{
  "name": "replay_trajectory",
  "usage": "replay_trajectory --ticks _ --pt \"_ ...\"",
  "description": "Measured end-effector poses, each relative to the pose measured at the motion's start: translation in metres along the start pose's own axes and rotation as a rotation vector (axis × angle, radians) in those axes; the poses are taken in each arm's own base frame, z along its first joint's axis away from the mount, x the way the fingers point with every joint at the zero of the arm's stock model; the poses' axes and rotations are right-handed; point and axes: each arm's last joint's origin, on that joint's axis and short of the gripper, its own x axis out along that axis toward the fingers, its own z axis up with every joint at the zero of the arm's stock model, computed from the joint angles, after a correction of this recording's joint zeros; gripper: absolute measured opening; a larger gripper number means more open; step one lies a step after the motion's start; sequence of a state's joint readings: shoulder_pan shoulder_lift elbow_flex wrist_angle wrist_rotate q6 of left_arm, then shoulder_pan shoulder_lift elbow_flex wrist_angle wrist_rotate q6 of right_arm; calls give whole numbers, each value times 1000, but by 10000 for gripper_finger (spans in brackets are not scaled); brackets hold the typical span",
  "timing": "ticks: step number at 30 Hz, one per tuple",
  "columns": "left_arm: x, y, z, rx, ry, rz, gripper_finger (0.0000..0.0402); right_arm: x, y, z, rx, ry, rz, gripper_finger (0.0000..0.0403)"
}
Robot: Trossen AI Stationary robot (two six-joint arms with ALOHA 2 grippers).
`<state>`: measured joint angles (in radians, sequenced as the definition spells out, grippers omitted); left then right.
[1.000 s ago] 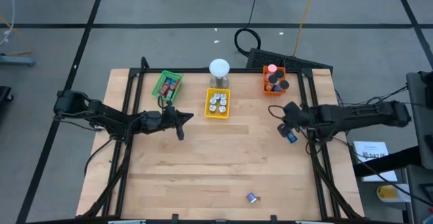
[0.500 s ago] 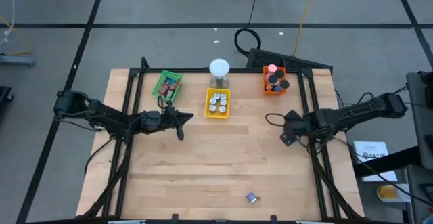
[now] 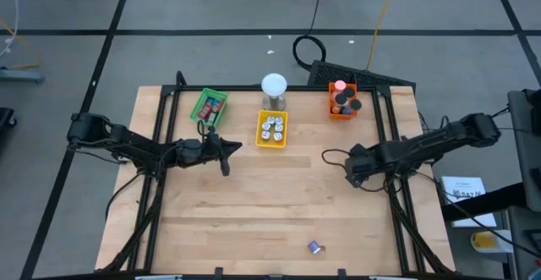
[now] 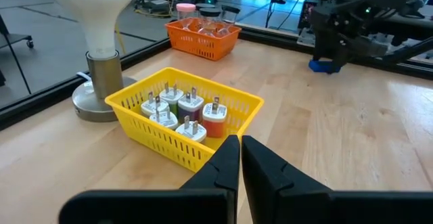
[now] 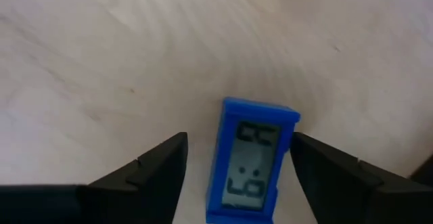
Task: Pick & Place Office items
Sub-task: Put the blue digital clock into the green bin
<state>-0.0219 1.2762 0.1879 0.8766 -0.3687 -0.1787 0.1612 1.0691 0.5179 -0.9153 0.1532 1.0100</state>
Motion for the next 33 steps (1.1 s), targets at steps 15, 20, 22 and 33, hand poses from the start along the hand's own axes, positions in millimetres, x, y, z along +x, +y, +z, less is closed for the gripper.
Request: replay_trajectory --ticks 15,20,22,33 --pt "1 6 -3 16 30 40 21 -16 32 18 -104 -155 184 134" --pt "2 10 -6 17 62 86 21 -47 76 41 -227 -373 319 134" --pt "2 12 -5 14 59 93 21 -52 100 54 -319 -437 352 134" --pt "3 14 -5 9 54 107 21 -35 231 149 -805 -594 327 134"
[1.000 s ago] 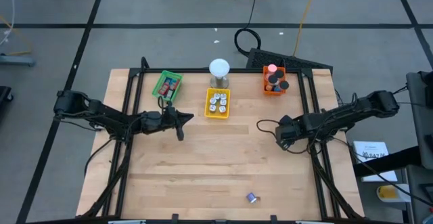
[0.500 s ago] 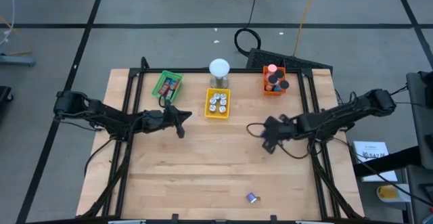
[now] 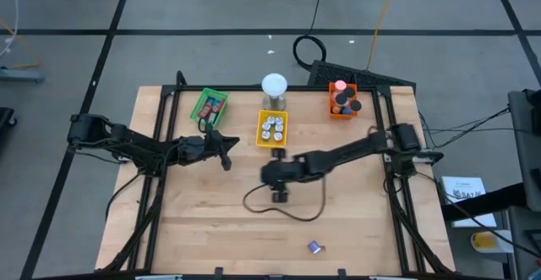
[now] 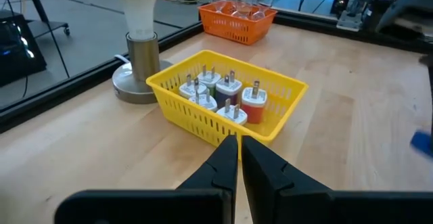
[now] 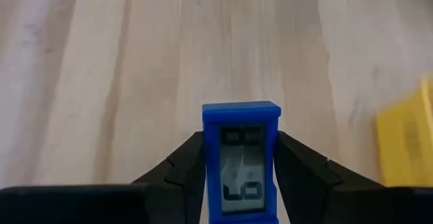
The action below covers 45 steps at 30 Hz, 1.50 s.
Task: Pick & Place Office items
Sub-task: Put the blue digital clock into the green bin
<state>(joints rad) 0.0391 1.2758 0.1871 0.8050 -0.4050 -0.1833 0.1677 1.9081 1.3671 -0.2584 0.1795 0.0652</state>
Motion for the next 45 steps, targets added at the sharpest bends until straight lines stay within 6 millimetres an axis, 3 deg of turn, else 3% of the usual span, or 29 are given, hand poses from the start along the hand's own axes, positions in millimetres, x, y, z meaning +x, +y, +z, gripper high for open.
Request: replay_trajectory --ticks 4,11,15,20,24,28,33,39,45 --pt "0 0 -1 2 5 2 21 29 -1 23 -111 -24 -10 134" --pt "0 1 -2 9 15 14 21 66 -4 20 -157 19 50 139" --pt "0 1 -2 9 15 16 21 72 -4 19 -156 9 44 150" --pt "0 0 -2 4 26 -7 21 71 -1 24 -151 -47 42 205" --pt "0 -2 -3 -2 43 -69 21 45 3 33 -162 -40 -18 241" --pt "-2 -8 -4 17 43 -130 21 8 8 34 -172 -84 -107 220" --pt "-7 -19 -6 28 56 -214 21 -21 5 -2 -156 -200 -112 129" --pt "-11 -37 -5 4 93 -270 21 -55 -14 -48 -91 -380 -132 15" --pt "-11 -68 11 12 228 -259 4 -92 -29 -75 1 -531 -144 22"
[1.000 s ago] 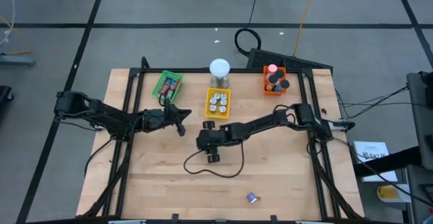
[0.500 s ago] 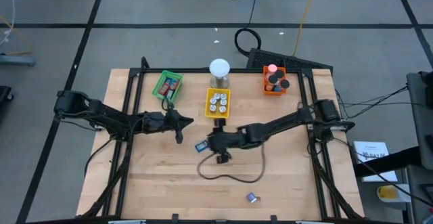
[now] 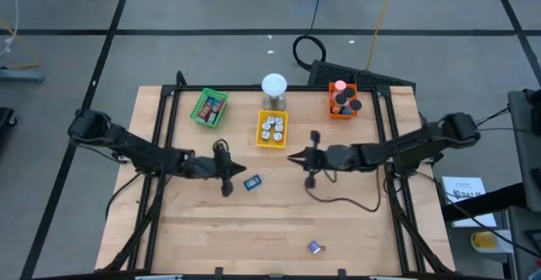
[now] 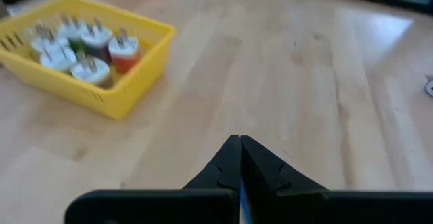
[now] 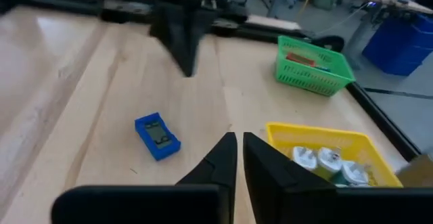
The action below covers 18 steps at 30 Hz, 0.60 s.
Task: Pick & Place Office items
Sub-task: Put the blue digital clock into the green bin
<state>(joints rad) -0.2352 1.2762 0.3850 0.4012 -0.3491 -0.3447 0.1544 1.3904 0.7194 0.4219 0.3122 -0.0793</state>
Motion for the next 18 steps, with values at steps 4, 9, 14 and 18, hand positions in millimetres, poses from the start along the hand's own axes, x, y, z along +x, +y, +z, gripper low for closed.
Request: replay_trajectory --ticks 4,9,14,18 --pt "-2 -19 18 -90 85 50 23 -21 -6 -1 41 -84 -3 19" --pt "-2 -37 27 -158 178 73 85 -34 -8 -5 64 -160 0 3" --pt "14 -52 19 -165 268 82 154 -35 -8 -6 65 -165 -1 4" --pt "33 -60 14 -134 306 103 202 -35 -8 -6 66 -166 -1 1"
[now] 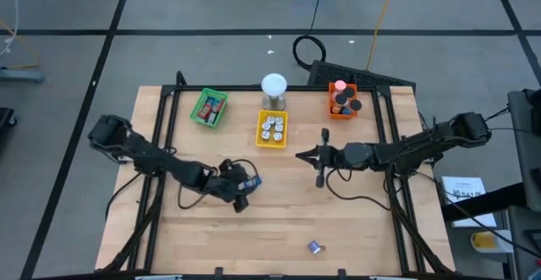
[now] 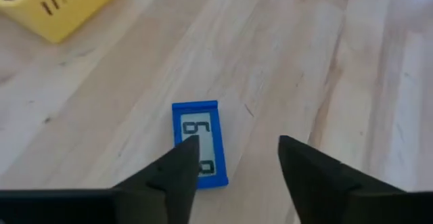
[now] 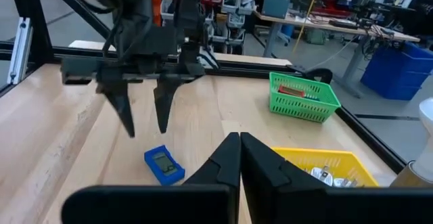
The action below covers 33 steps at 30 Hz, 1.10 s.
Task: Pick & Place Office items
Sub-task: Put the blue digital clock into the green bin
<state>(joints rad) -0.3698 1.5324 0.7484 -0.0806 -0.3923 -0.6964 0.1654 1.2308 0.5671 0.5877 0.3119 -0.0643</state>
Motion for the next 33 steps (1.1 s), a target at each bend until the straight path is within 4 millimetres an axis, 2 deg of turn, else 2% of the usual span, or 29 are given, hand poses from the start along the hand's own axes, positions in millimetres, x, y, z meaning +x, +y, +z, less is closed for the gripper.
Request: replay_trajectory --ticks 8,14,20,29,33 --pt "28 -9 4 24 82 85 262 0 0 0 0 1 0 1" --pt "42 -4 2 35 119 134 274 0 0 0 0 2 1 1" --pt "52 0 -4 44 153 160 251 0 0 0 0 1 2 1" --pt "51 4 -9 106 207 198 166 0 0 0 0 2 2 1" --pt "50 5 -9 141 213 204 152 0 0 0 0 3 2 1"
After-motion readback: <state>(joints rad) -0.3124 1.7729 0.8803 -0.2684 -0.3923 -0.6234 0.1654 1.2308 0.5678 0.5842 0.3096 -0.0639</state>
